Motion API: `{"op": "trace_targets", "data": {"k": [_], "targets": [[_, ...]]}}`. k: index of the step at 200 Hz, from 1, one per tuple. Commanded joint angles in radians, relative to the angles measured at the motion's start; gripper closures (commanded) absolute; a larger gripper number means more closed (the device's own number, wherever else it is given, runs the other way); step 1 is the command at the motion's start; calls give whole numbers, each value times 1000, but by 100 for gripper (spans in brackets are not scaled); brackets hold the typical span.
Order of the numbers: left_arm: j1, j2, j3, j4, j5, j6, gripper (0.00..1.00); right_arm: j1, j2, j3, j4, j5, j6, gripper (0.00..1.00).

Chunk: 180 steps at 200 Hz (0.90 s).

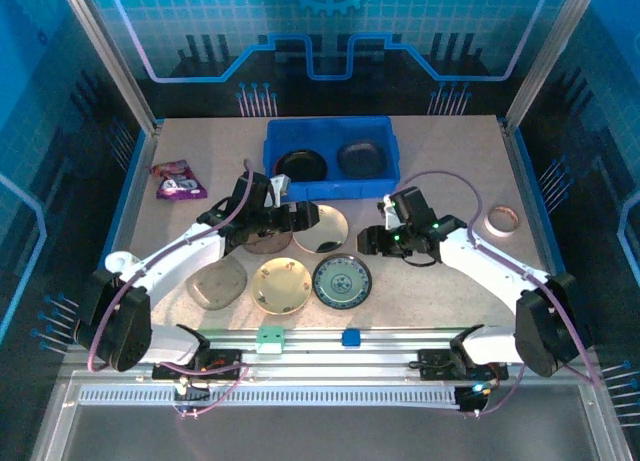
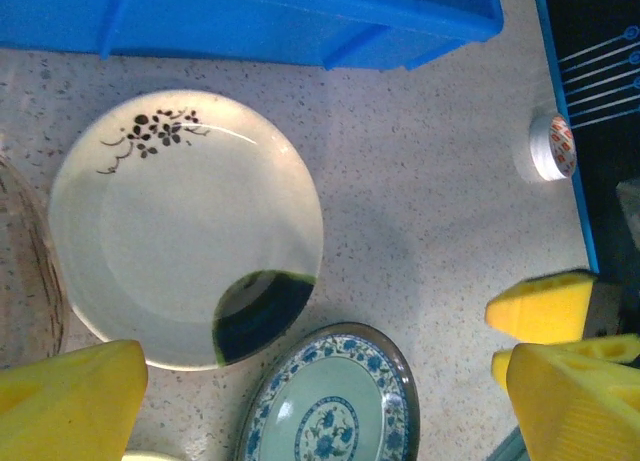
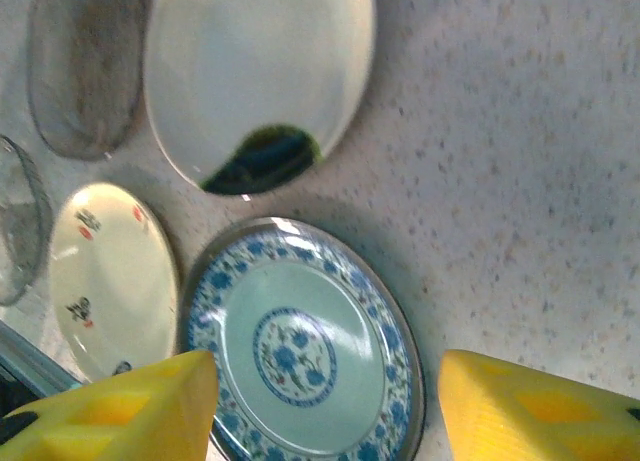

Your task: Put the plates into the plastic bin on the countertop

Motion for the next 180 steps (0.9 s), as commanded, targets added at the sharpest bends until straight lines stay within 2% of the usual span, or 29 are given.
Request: {"op": "trace_targets", "data": {"k": [1, 37, 82, 102, 180], "targets": [[-8, -27, -13, 1, -28, -10, 7, 23, 22, -12, -53, -3, 7, 40], [-9, -21, 1, 7, -25, -12, 7, 27, 36, -41, -71, 4, 13, 52], [-8, -14, 11, 26, -38, -12, 9, 40, 98, -62, -66, -3, 29, 59], [-8, 2, 9, 36, -26, -21, 9, 41, 118, -71, -51, -12, 30, 67], [-7, 7, -8, 58, -14, -43, 10, 41, 191, -89, 11, -93, 37, 70]]}}
